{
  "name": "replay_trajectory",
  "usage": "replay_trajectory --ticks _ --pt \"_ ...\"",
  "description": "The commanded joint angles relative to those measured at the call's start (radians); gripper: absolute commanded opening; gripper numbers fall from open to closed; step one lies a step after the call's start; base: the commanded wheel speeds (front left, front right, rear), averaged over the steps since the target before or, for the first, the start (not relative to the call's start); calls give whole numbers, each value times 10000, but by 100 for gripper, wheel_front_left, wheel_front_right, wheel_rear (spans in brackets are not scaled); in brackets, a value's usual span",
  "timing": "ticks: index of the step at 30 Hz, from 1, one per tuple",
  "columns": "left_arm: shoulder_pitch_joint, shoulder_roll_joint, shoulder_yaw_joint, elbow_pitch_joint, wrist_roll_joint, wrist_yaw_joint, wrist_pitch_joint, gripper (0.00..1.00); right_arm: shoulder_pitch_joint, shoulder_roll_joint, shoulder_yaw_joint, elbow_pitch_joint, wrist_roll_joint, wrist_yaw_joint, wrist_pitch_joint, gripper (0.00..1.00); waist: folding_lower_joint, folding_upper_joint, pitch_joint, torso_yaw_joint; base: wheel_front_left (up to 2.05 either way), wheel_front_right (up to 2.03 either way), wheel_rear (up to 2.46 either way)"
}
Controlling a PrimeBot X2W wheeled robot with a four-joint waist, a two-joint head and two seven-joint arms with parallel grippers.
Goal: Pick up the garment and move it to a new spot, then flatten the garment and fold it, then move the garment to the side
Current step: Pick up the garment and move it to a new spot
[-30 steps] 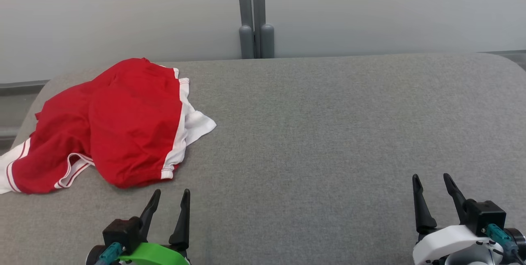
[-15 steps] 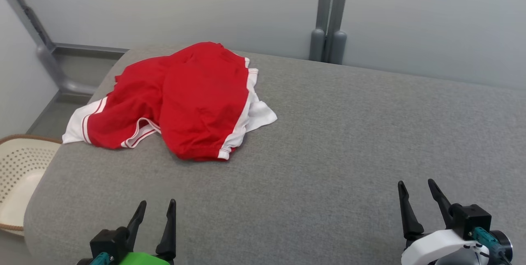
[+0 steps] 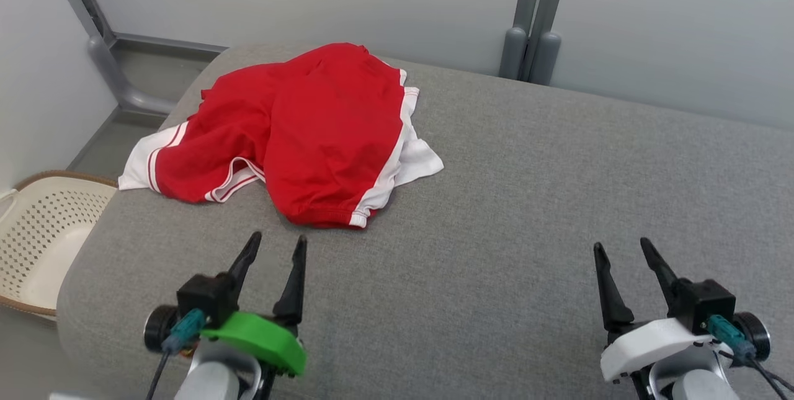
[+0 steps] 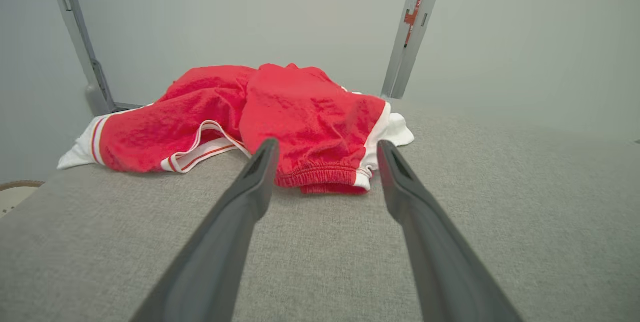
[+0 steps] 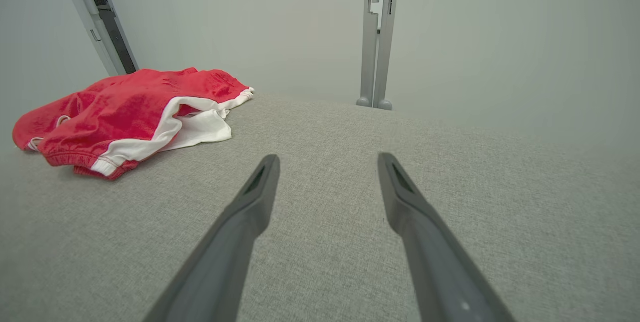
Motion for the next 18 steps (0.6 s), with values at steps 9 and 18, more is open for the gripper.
replay_trajectory --ticks 9,18 --pt "-3913 257 -2016 2866 -1110 -18 1413 100 -1099 -275 76 -24 -337 -3 -31 100 0 0 2940 -1423 0 0 0" --pt "-5463 811 -2198 5693 -1381 40 3623 24 -1367 -186 79 47 -220 -3 -33 100 0 0 2849 -2118 0 0 0"
